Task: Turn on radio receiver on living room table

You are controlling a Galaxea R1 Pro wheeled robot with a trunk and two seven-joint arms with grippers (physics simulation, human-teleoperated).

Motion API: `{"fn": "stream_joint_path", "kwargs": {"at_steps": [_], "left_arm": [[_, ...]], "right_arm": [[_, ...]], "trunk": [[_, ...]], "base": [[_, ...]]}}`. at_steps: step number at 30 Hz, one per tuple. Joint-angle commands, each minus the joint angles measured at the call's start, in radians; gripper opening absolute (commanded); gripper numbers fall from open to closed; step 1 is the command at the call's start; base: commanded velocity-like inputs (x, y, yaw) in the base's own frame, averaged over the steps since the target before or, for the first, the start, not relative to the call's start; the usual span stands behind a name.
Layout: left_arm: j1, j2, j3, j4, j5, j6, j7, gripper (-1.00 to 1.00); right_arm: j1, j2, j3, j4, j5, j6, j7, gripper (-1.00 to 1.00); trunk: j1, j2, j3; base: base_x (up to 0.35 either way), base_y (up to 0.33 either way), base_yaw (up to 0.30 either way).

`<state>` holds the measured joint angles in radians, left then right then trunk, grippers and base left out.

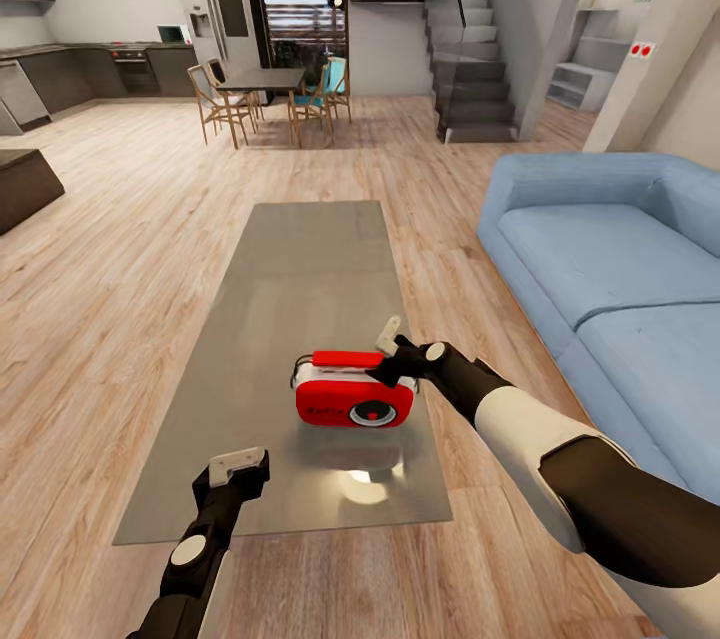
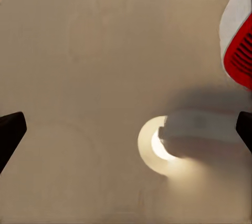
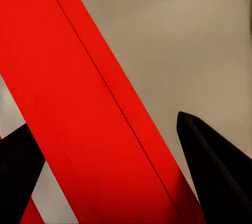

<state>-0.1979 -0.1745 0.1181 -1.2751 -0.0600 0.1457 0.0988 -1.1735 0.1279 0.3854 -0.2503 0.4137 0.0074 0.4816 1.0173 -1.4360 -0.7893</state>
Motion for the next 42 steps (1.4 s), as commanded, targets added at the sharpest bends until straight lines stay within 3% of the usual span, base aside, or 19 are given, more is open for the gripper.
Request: {"fn": "stream_joint_path", "kwargs": {"at_steps": [1, 7, 27, 42], "left_arm": [[0.000, 0.000, 0.000, 0.000, 0.000, 0.000, 0.000, 1.00], [0.000, 0.000, 0.000, 0.001, 0.000, 0.000, -0.001, 1.00], [0.000, 0.000, 0.000, 0.020, 0.001, -0.003, -0.002, 1.00], [0.000, 0.000, 0.000, 0.022, 0.002, -0.003, -0.002, 1.00]], "right_arm": [[0.000, 0.000, 0.000, 0.000, -0.021, 0.000, 0.001, -1.00], [0.000, -0.001, 0.002, -0.001, -0.054, 0.000, 0.001, -1.00], [0.000, -0.001, 0.004, -0.003, -0.057, -0.003, 0.020, -1.00], [0.000, -0.002, 0.004, -0.003, -0.058, -0.003, 0.022, -1.00]], "trunk": [[-0.004, 0.007, 0.003], [-0.027, 0.049, 0.022], [-0.104, 0.189, 0.085], [-0.161, 0.294, 0.155]], "base": [[0.000, 0.000, 0.000], [0.000, 0.000, 0.000], [0.000, 0.000, 0.000], [0.000, 0.000, 0.000]]}}
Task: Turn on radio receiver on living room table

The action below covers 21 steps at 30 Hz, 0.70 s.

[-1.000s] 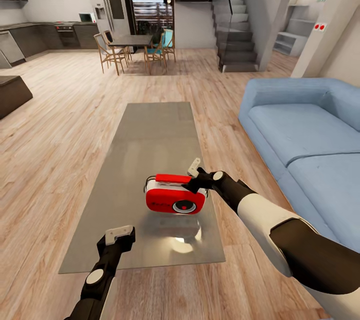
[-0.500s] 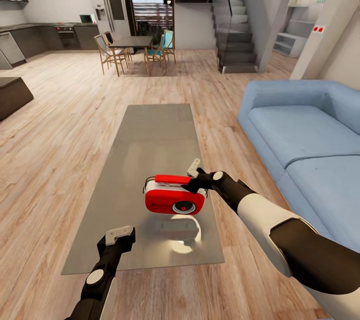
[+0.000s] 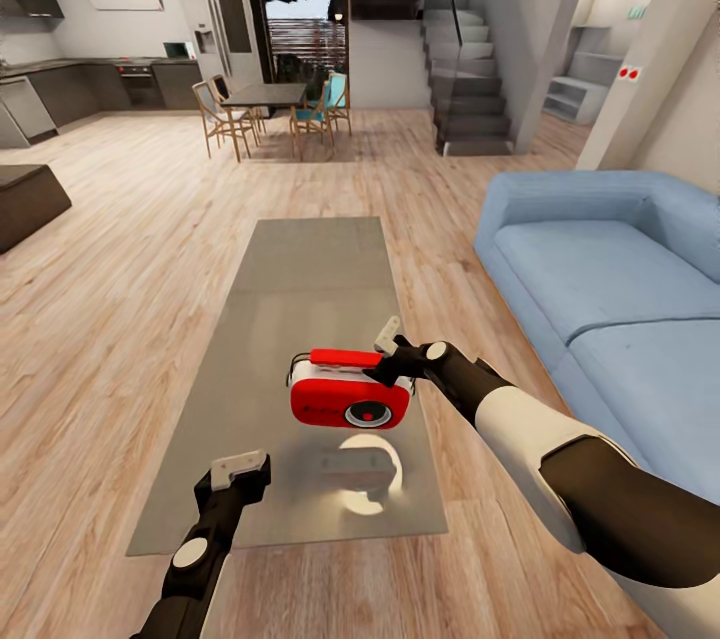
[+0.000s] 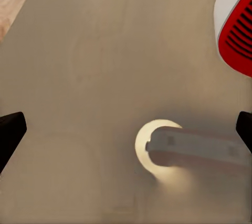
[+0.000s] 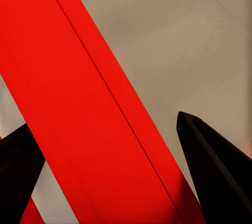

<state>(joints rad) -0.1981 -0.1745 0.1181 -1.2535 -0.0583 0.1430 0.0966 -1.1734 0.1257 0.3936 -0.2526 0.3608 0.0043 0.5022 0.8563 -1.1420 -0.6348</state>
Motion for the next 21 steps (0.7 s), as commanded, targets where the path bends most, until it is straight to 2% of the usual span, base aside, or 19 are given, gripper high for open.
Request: {"fn": "stream_joint_path", "kwargs": {"at_steps": [1, 21], "left_arm": [[0.000, 0.000, 0.000, 0.000, 0.000, 0.000, 0.000, 1.00], [0.000, 0.000, -0.001, 0.000, 0.000, 0.001, 0.000, 1.00]], "right_arm": [[0.000, 0.000, -0.004, -0.001, -0.005, 0.000, 0.001, -1.00], [0.000, -0.001, -0.004, -0.001, -0.005, 0.000, 0.001, -1.00]], "trunk": [[-0.004, 0.007, 0.005], [-0.081, 0.147, 0.100]], "base": [[0.000, 0.000, 0.000], [0.000, 0.000, 0.000]]}}
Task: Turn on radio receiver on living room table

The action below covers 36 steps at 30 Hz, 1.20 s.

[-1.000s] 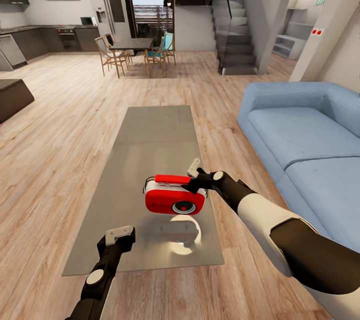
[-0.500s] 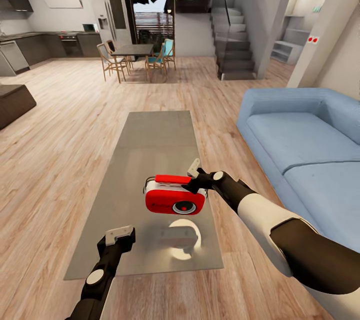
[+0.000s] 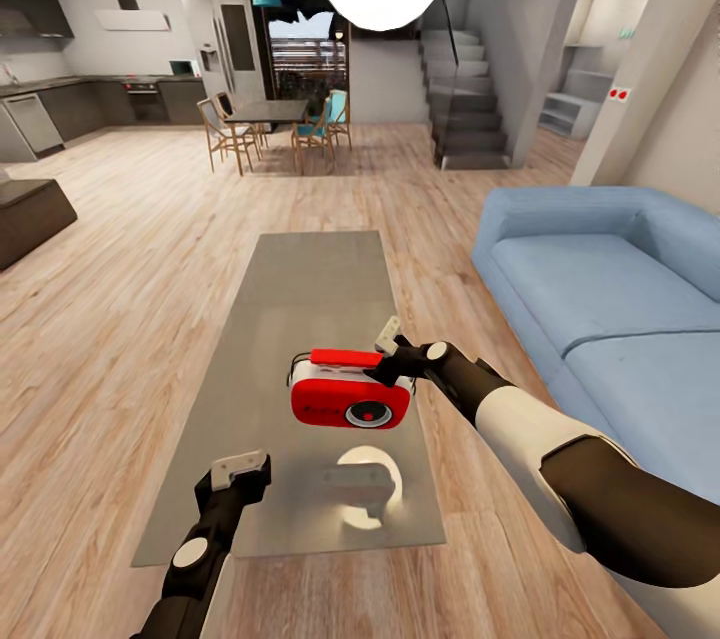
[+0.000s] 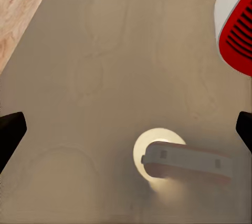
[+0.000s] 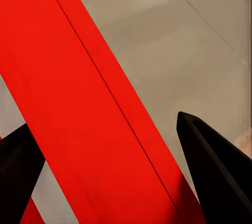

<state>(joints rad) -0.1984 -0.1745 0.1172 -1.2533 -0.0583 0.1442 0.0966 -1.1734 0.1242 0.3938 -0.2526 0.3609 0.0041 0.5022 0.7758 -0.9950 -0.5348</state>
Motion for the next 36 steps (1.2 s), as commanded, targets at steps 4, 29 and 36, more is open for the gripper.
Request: {"fn": "stream_joint_path", "kwargs": {"at_steps": [4, 29, 36], "left_arm": [[0.000, 0.000, 0.000, 0.001, 0.000, 0.000, 0.000, 1.00], [-0.001, 0.000, -0.001, 0.007, 0.000, -0.002, 0.000, 1.00], [-0.001, 0.000, -0.001, 0.008, 0.000, -0.002, 0.000, 1.00]], "right_arm": [[0.000, 0.000, -0.004, -0.001, -0.005, 0.000, 0.001, -1.00], [0.000, 0.000, -0.004, -0.001, -0.005, 0.001, 0.001, -1.00], [0.000, 0.000, -0.004, -0.001, -0.005, 0.001, 0.001, -1.00]], "trunk": [[-0.015, 0.028, 0.019], [-0.111, 0.203, 0.138], [-0.138, 0.252, 0.172]], "base": [[0.000, 0.000, 0.000], [0.000, 0.000, 0.000], [0.000, 0.000, 0.000]]}}
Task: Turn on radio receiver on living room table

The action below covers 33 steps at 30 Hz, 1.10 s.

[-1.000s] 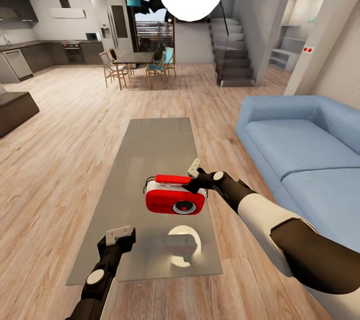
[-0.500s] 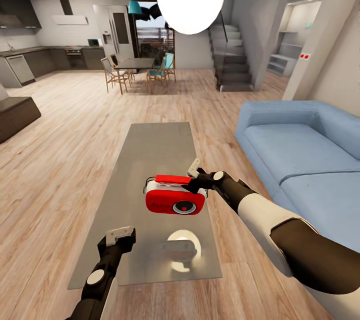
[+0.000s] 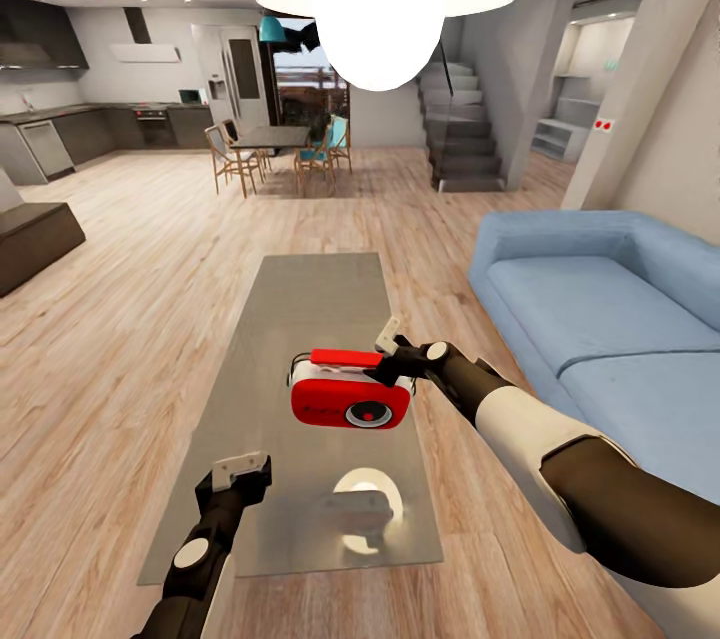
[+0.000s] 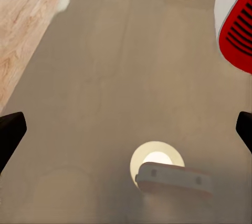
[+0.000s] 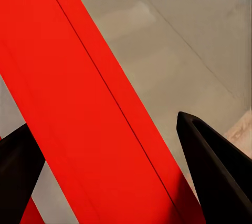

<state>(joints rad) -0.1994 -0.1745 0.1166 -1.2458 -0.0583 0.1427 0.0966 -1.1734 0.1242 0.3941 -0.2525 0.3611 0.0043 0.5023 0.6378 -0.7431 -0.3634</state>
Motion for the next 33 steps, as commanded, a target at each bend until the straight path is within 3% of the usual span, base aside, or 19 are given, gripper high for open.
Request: {"fn": "stream_joint_path", "kwargs": {"at_steps": [1, 17, 33], "left_arm": [[0.000, 0.000, 0.000, 0.000, 0.000, 0.000, 0.000, 1.00], [0.000, 0.000, -0.001, 0.006, 0.000, 0.000, 0.000, 1.00], [0.000, 0.000, -0.017, 0.006, 0.001, 0.000, -0.017, 1.00]], "right_arm": [[0.000, 0.000, -0.004, -0.001, -0.005, 0.000, 0.001, -1.00], [0.000, 0.000, -0.004, -0.001, -0.005, 0.000, 0.001, -1.00], [0.000, 0.000, -0.004, -0.001, -0.005, 0.000, 0.001, -1.00]], "trunk": [[-0.004, 0.007, 0.005], [-0.065, 0.119, 0.081], [-0.065, 0.119, 0.107]], "base": [[0.000, 0.000, 0.000], [0.000, 0.000, 0.000], [0.000, 0.000, 0.000]]}}
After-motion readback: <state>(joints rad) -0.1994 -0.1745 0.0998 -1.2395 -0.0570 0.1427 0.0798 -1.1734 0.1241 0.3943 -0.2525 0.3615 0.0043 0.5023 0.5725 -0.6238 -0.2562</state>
